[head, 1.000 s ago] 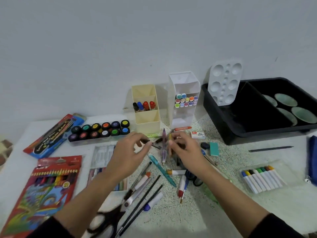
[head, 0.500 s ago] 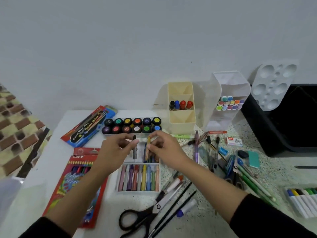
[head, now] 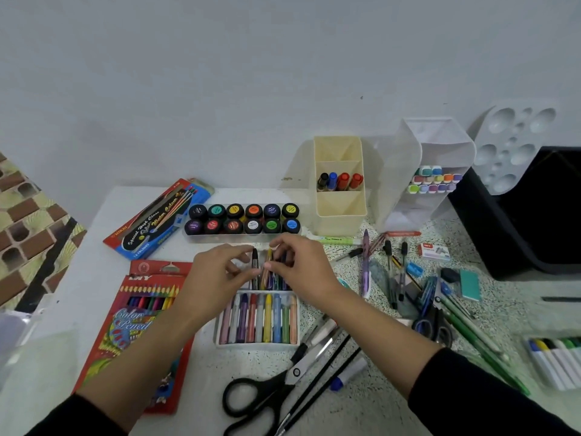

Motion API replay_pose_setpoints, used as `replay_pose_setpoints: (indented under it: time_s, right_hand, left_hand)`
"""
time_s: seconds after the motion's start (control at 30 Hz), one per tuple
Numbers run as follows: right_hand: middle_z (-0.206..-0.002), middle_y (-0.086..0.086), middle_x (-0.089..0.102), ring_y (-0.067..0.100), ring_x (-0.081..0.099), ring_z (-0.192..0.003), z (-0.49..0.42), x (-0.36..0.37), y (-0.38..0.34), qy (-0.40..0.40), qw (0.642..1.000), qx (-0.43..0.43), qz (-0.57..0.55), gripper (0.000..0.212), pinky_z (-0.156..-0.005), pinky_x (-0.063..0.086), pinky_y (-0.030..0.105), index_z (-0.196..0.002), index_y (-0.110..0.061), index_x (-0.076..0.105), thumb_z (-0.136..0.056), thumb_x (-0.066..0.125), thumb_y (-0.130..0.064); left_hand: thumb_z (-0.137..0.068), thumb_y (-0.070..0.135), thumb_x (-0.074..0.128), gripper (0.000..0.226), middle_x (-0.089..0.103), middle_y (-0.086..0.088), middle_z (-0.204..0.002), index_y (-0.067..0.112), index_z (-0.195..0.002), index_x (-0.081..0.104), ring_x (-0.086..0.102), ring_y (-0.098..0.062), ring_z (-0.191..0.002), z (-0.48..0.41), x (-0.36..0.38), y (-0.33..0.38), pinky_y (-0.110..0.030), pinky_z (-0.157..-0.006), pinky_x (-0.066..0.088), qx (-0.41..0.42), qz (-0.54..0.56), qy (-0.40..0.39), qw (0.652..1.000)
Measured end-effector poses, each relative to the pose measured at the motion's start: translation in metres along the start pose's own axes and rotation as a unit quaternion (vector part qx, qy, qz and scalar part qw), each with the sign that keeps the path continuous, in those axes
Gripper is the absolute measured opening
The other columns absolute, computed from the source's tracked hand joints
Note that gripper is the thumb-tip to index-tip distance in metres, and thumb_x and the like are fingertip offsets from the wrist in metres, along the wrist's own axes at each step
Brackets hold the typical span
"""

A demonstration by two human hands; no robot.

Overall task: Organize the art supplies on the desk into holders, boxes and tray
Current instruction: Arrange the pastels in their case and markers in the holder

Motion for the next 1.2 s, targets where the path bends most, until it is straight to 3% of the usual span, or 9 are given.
replay_pose_setpoints:
  time_s: [0.1, 0.23, 0.37, 0.53, 0.7, 0.83, 1.0, 1.1, 1.2]
  right_hand:
    - [-0.090, -0.006, 0.067, 0.009, 0.056, -0.080, 0.003, -0.001, -0.013, 0.014, 0.995, -0.073, 0.068, 0.019, -0.077, 0.050, 0.032, -0.102, -0.018, 0.073, -0.084, 0.079, -0.023]
    - [-0.110, -0.002, 0.069, 0.017, 0.055, -0.108, 0.010, 0.007, -0.014, -0.019, 0.988, -0.092, 0.125, 0.033, -0.095, 0.044, 0.034, -0.116, -0.016, 0.074, -0.088, 0.076, -0.033]
    - [-0.115, -0.001, 0.068, 0.020, 0.054, -0.109, 0.014, 0.010, -0.018, -0.021, 0.982, -0.107, 0.157, 0.036, -0.096, 0.044, 0.037, -0.119, -0.015, 0.073, -0.089, 0.075, -0.033]
    - [-0.110, -0.001, 0.068, 0.022, 0.058, -0.105, 0.016, 0.008, -0.020, -0.001, 0.980, -0.116, 0.160, 0.036, -0.091, 0.047, 0.037, -0.119, -0.016, 0.074, -0.086, 0.077, -0.031]
    - [-0.108, -0.001, 0.069, 0.023, 0.060, -0.103, 0.016, 0.009, -0.023, 0.001, 0.979, -0.121, 0.166, 0.039, -0.089, 0.049, 0.039, -0.121, -0.019, 0.073, -0.084, 0.078, -0.031]
    - [-0.105, -0.001, 0.069, 0.025, 0.062, -0.100, 0.017, 0.011, -0.026, 0.000, 0.969, -0.138, 0.207, 0.032, -0.088, 0.051, 0.043, -0.113, -0.018, 0.076, -0.085, 0.074, -0.032]
    - [-0.105, 0.001, 0.059, 0.026, 0.053, -0.107, 0.016, 0.019, -0.031, -0.038, 0.949, -0.127, 0.285, 0.027, -0.089, 0.040, 0.041, -0.101, -0.016, 0.076, -0.094, 0.060, -0.036]
    - [-0.110, 0.001, 0.056, 0.026, 0.048, -0.114, 0.012, 0.020, -0.031, -0.063, 0.947, -0.096, 0.299, 0.027, -0.091, 0.037, 0.041, -0.099, -0.015, 0.075, -0.095, 0.060, -0.036]
    - [-0.112, 0.003, 0.055, 0.027, 0.047, -0.114, 0.010, 0.022, -0.030, -0.079, 0.943, -0.082, 0.313, 0.023, -0.090, 0.039, 0.041, -0.094, -0.012, 0.073, -0.092, 0.064, -0.033]
  left_hand:
    - [-0.087, 0.028, 0.077, 0.053, 0.063, 0.008, -0.106, 0.021, -0.137, 0.061, 0.058, -0.008, -0.073, 0.003, 0.003, 0.005, -0.015, -0.072, 0.047, 0.057, -0.048, -0.008, 0.997]
    - [-0.095, 0.031, 0.066, 0.050, 0.060, 0.002, -0.123, 0.015, -0.141, 0.057, 0.052, -0.017, -0.106, 0.005, 0.011, 0.002, -0.034, -0.094, 0.049, 0.107, -0.119, -0.036, 0.987]
    - [-0.103, 0.037, 0.049, 0.049, 0.055, -0.001, -0.127, 0.013, -0.145, 0.052, 0.046, -0.019, -0.109, 0.004, 0.019, 0.002, -0.041, -0.093, 0.049, 0.133, -0.175, -0.068, 0.973]
    - [-0.096, 0.054, 0.029, 0.066, 0.048, -0.001, -0.132, 0.016, -0.146, 0.049, 0.043, -0.020, -0.116, 0.005, 0.023, -0.002, -0.046, -0.092, 0.048, 0.139, -0.200, -0.095, 0.965]
    - [-0.093, 0.054, 0.039, 0.060, 0.055, 0.006, -0.126, 0.017, -0.136, 0.061, 0.047, -0.015, -0.103, 0.006, 0.016, 0.001, -0.045, -0.086, 0.050, 0.133, -0.170, -0.067, 0.974]
    - [-0.094, 0.053, 0.041, 0.058, 0.059, 0.005, -0.120, 0.015, -0.129, 0.067, 0.037, -0.008, -0.090, 0.008, 0.015, 0.004, -0.039, -0.078, 0.047, 0.132, -0.176, -0.059, 0.974]
    - [-0.095, 0.045, 0.047, 0.045, 0.057, 0.002, -0.114, 0.017, -0.122, 0.069, 0.045, -0.014, -0.092, 0.008, 0.019, 0.005, -0.037, -0.075, 0.046, 0.144, -0.201, -0.067, 0.967]
    - [-0.094, 0.032, 0.066, 0.032, 0.053, 0.002, -0.114, 0.018, -0.123, 0.068, 0.046, -0.016, -0.093, 0.005, 0.018, 0.002, -0.040, -0.079, 0.048, 0.139, -0.188, -0.063, 0.970]
    - [-0.092, 0.029, 0.070, 0.034, 0.052, 0.003, -0.113, 0.018, -0.124, 0.068, 0.045, -0.013, -0.090, 0.003, 0.017, 0.002, -0.041, -0.081, 0.050, 0.134, -0.173, -0.063, 0.974]
Point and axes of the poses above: each hand's wrist, its own z-axis away from the middle knuckle, its own x-axis out of the palm, y = z × x, the point moved 9 cm from there along -z, towards the middle knuckle
